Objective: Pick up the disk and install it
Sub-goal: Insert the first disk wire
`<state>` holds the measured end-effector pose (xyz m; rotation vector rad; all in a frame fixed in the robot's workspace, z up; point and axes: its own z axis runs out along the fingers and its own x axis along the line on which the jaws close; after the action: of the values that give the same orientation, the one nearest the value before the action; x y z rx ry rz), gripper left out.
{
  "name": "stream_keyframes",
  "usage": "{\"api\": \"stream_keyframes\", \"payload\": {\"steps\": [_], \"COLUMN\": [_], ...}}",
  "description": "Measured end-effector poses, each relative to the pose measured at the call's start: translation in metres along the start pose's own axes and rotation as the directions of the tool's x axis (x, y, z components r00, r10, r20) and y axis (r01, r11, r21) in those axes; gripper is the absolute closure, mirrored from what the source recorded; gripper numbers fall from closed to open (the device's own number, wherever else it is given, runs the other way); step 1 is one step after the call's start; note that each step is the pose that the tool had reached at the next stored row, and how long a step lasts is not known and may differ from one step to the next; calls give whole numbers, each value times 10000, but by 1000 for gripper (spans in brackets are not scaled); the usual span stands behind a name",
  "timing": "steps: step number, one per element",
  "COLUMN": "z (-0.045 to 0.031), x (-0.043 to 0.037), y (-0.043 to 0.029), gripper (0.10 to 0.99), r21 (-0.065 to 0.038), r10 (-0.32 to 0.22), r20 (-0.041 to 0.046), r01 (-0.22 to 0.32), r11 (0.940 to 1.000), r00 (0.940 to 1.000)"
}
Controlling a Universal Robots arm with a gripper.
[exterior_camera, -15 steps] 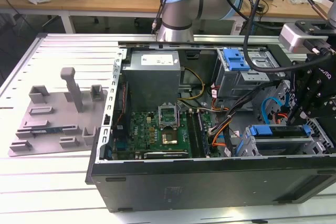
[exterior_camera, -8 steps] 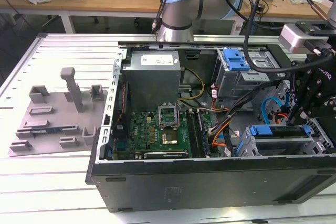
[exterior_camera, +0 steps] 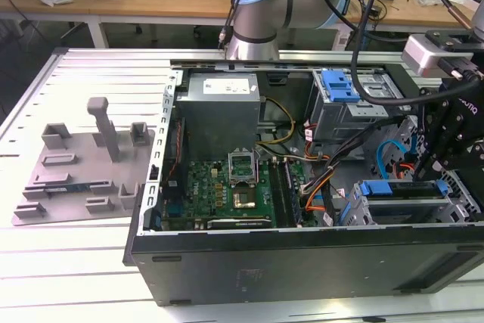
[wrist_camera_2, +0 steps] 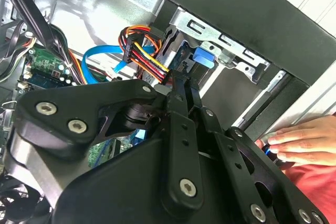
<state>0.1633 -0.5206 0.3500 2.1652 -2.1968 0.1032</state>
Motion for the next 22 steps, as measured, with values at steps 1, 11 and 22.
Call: {"api": "stream_keyframes", "payload": {"steps": [1, 11, 22], "z": [0, 22, 51], "x": [0, 2, 14], "y": [0, 0, 0], "gripper": [918, 918, 918], "r21": [0, -1, -1], "r10": [3, 12, 20], "r20": [0, 0, -1], "r01": [-3, -12, -20], "r11": [10000, 10000, 10000], "r00": [10000, 10000, 10000]}}
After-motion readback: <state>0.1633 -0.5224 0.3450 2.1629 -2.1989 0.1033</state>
